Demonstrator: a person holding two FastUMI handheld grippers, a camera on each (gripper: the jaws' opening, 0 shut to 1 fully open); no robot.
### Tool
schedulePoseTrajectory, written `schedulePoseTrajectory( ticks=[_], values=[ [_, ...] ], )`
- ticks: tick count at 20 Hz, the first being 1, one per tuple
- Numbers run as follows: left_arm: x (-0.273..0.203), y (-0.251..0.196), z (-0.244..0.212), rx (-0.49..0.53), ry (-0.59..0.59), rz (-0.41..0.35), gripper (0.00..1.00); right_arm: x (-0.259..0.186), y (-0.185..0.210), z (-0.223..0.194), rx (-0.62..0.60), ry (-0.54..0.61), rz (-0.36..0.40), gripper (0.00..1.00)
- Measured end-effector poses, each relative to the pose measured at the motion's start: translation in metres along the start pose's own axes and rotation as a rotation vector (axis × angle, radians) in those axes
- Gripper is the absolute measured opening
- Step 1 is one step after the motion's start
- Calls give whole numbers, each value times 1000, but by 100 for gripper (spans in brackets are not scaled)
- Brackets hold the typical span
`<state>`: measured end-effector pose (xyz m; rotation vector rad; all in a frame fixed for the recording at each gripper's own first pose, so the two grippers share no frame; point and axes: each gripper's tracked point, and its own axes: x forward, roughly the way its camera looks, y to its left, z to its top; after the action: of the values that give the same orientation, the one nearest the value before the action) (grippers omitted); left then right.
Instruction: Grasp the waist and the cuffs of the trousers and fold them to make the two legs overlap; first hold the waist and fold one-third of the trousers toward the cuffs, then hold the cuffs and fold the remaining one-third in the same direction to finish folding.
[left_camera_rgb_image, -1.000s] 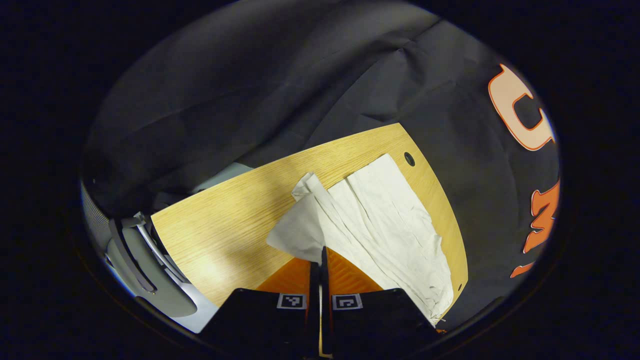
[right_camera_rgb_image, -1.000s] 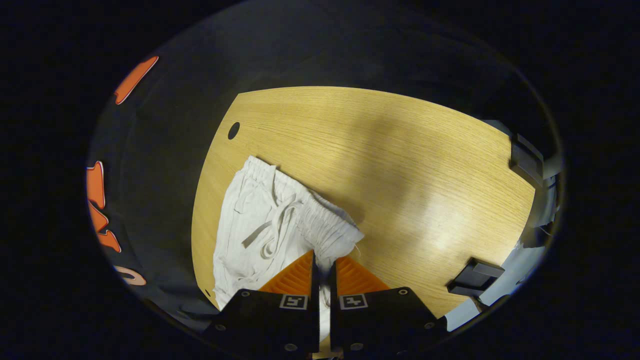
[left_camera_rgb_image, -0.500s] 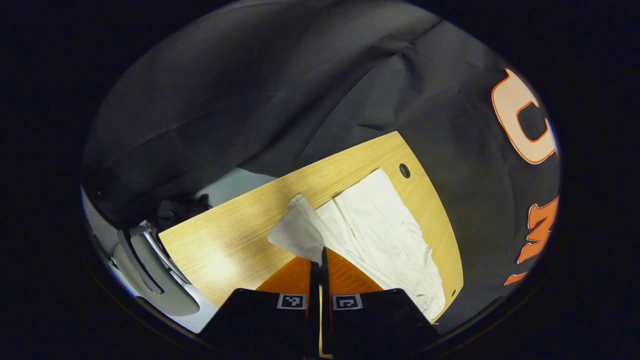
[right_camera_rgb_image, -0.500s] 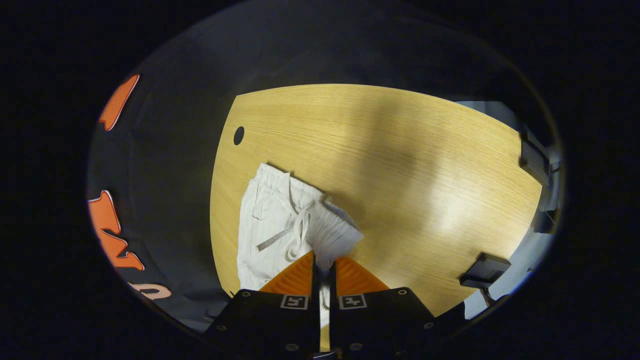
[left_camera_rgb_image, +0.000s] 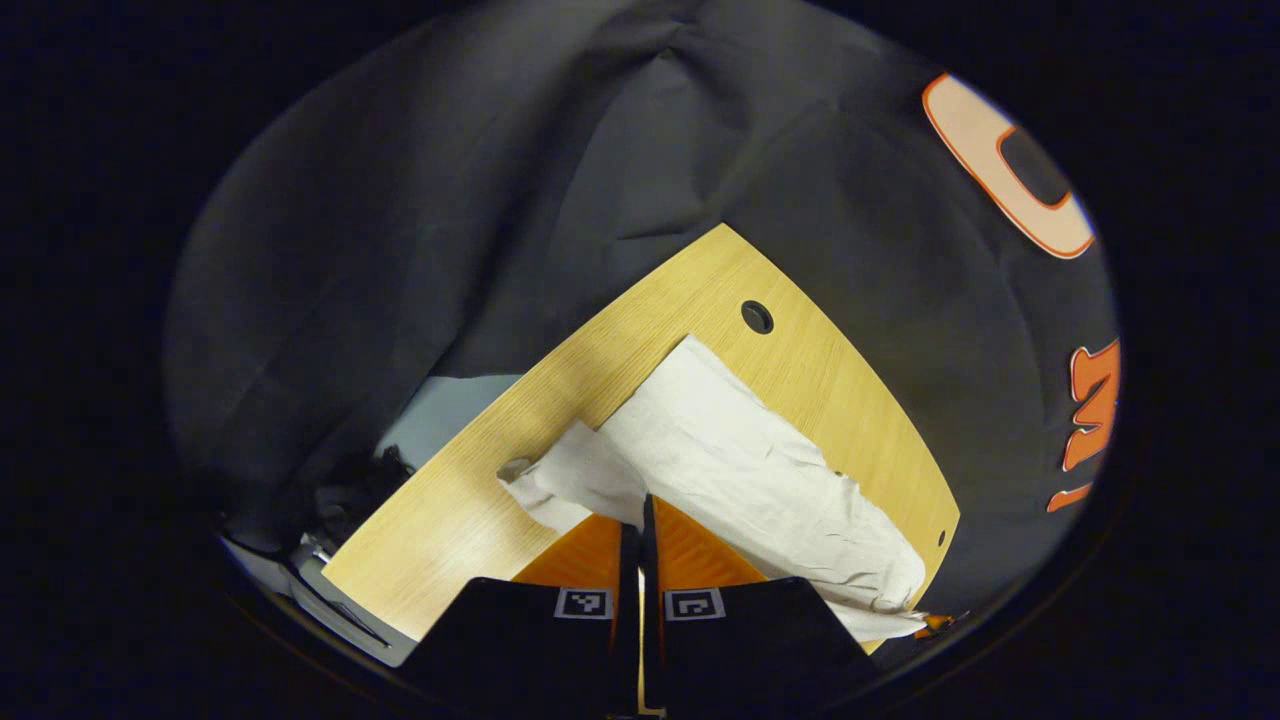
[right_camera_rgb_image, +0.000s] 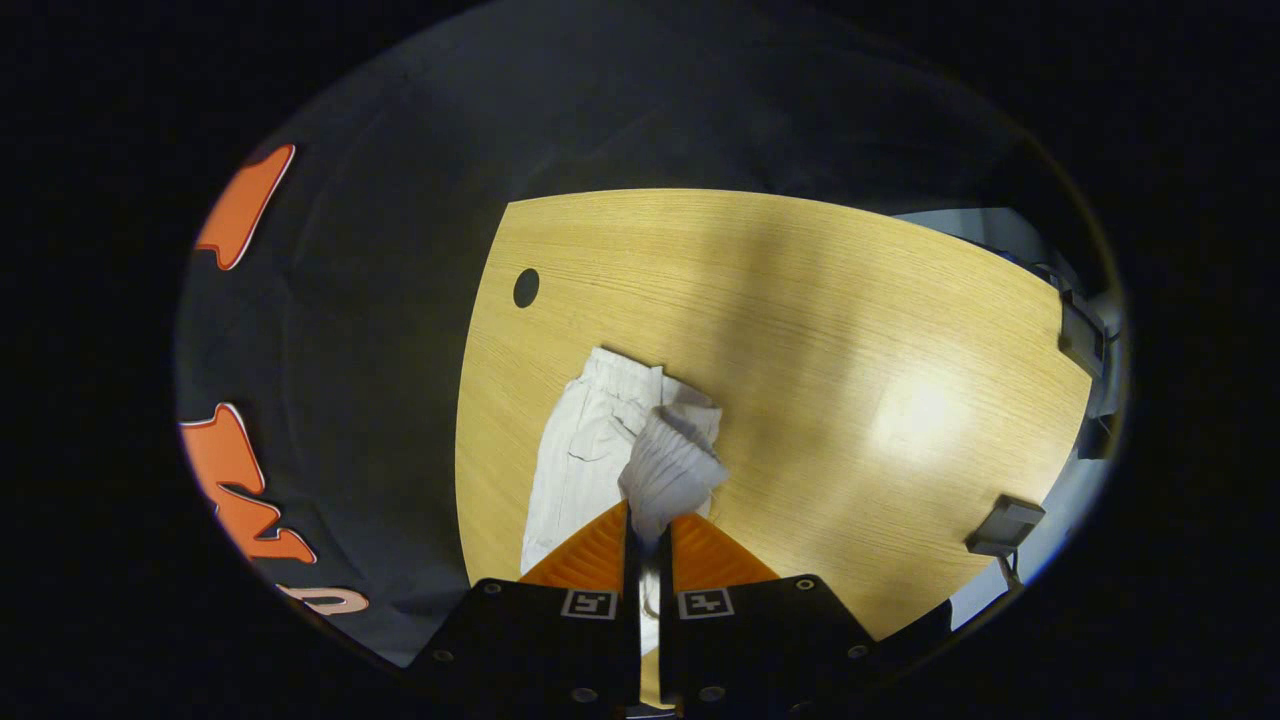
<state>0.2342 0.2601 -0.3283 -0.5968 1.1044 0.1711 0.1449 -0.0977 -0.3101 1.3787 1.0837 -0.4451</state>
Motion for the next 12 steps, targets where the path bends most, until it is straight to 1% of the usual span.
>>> schedulePoseTrajectory(
  ticks=[5,8,10,12],
  values=[
    [30,-16,26,56,64,10,5,16,43,8,15,5,20,8],
    [50,-27,43,82,104,-5,5,30,64,15,56,21,34,8],
    [61,-33,52,98,126,-11,5,44,77,22,84,22,54,8],
    [73,-39,61,104,122,-11,5,58,95,26,92,16,93,8]
  ],
)
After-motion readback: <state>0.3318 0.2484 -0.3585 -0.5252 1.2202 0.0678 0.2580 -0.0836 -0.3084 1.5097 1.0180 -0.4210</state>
